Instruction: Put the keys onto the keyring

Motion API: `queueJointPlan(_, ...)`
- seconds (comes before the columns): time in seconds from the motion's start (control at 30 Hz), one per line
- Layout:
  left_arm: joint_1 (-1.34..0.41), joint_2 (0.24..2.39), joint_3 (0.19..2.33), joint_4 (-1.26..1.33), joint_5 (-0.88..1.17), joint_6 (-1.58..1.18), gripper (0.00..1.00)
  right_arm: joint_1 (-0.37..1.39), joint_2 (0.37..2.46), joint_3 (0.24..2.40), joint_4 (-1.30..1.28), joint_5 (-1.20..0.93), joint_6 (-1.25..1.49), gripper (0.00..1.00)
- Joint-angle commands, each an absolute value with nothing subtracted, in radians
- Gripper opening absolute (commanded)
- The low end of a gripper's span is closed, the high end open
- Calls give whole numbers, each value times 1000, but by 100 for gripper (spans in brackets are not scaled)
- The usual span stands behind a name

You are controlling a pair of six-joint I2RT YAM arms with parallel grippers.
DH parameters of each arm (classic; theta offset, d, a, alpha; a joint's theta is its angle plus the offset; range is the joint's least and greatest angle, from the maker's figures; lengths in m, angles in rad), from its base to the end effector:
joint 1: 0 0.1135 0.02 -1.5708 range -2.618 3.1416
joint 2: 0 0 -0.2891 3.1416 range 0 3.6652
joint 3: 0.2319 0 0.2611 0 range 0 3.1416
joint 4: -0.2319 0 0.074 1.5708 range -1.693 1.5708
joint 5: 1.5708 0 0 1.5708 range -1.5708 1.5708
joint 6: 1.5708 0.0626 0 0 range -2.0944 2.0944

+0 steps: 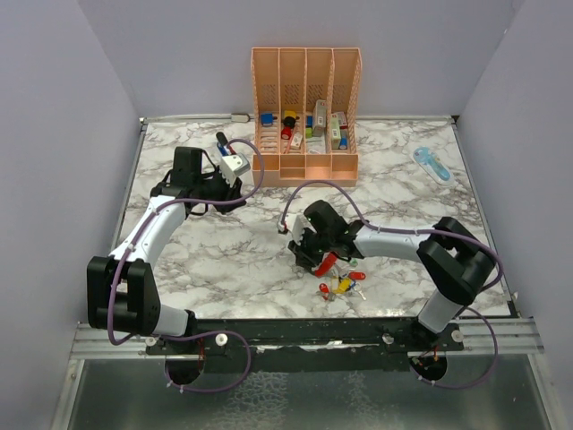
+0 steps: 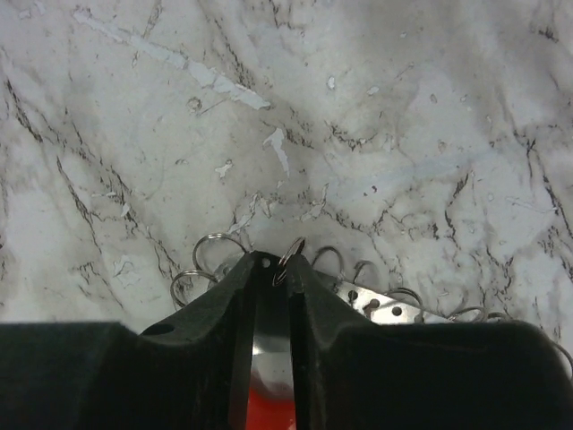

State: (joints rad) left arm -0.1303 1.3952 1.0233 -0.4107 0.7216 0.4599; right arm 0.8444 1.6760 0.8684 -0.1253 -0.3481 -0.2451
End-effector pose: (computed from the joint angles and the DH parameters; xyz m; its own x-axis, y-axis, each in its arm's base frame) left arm 0.3058 -0.0818 0.2764 -0.3771 0.3855 -0.8422 0.8139 0.5718 -0.1027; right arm 0.2155 0.2747 0.1521 -0.3144 -0.6973 -0.6442 -0.9421 0.3127 0.1213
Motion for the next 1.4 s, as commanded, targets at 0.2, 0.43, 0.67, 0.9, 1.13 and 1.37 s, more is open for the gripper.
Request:
queueJointPlan(0.2, -122, 1382, 1023, -401, 812, 446, 22, 851, 1665, 869, -69, -307, -222, 1)
queueJointPlan(0.43, -124, 1397, 1020, -332, 1019, 354, 23, 851, 1517, 801, 24, -260, -200, 1)
queueJointPlan(0.67, -200, 1398, 1019, -244, 1151, 308, 27, 851, 1370, 822, 13, -262, -213, 1)
queueJointPlan(0.9, -298, 1406, 1046, -305, 1195, 403, 29, 851, 1244, 791, 47, -216, -238, 1)
queueJointPlan(1.13, -359, 1418, 1093, -523, 1295, 667, 32, 851, 1149, 714, 149, -214, -225, 1)
queueJointPlan(1.37, -408, 1430, 1137, -528, 1237, 664, 34, 851, 1125, 700, 190, -292, -180, 1)
